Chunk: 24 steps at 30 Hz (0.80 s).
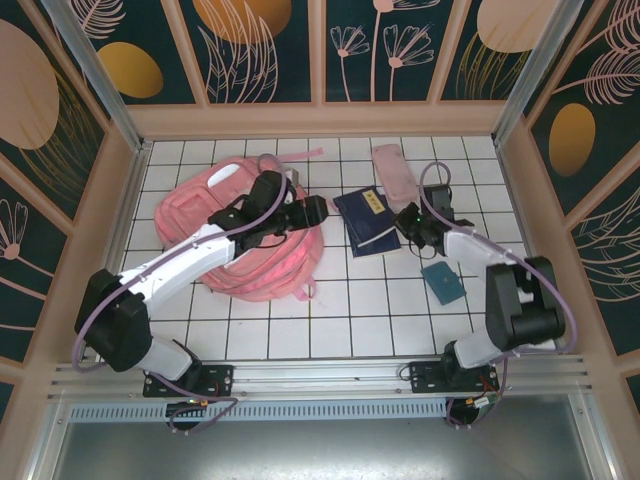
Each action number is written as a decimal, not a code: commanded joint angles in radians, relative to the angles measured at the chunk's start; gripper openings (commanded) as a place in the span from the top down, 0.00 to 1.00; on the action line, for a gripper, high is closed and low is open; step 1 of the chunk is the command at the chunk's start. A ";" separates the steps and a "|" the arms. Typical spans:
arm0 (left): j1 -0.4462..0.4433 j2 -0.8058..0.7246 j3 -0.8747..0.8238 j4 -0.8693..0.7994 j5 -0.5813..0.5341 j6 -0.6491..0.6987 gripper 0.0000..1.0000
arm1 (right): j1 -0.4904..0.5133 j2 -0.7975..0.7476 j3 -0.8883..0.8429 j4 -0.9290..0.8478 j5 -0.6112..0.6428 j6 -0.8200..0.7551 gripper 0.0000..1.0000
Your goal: Pack the student bag
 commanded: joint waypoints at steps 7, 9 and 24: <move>-0.151 0.190 -0.012 0.305 -0.042 -0.440 0.26 | 0.001 -0.214 -0.094 -0.005 -0.099 0.125 0.95; -0.177 0.248 0.014 0.270 -0.082 -0.456 0.26 | -0.001 -0.227 -0.110 0.002 -0.115 0.149 0.95; -0.194 0.440 -0.003 0.545 -0.098 -0.691 0.28 | -0.008 -0.278 -0.192 0.050 -0.210 0.207 0.95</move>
